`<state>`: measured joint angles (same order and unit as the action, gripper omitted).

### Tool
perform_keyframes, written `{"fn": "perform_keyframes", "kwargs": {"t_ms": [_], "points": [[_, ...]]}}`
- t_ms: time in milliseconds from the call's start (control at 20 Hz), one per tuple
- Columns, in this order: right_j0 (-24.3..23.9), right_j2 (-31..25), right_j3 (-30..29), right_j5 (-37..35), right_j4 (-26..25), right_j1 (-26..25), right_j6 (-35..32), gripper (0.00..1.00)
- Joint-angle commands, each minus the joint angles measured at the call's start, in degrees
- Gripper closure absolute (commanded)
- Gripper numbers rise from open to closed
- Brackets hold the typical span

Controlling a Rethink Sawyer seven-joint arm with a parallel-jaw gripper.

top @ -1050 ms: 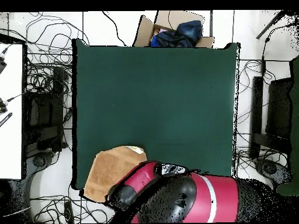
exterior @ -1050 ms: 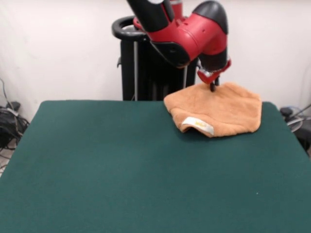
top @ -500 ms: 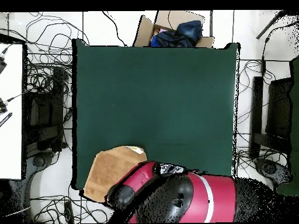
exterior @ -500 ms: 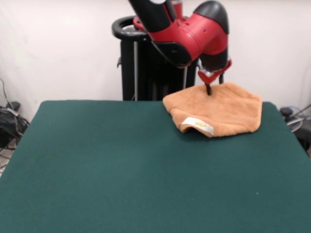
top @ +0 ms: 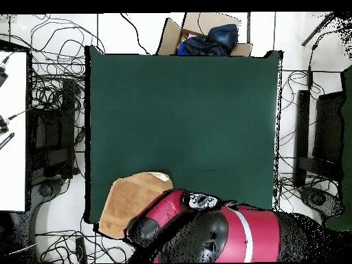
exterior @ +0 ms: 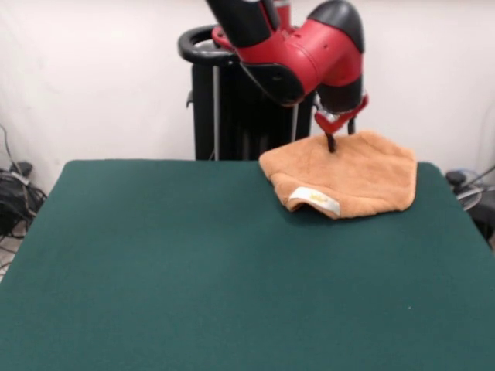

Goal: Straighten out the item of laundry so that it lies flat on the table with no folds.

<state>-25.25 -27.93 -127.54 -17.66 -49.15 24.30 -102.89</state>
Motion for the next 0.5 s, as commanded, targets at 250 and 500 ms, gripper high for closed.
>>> {"fn": "perform_keyframes", "kwargs": {"t_ms": [250,500], "points": [[-7.2,-11.3,-3.3,-5.9,10.4,14.5,1.8,0.00],[-11.2,-17.4,-6.4,-11.7,18.0,19.9,4.6,0.00]]}}
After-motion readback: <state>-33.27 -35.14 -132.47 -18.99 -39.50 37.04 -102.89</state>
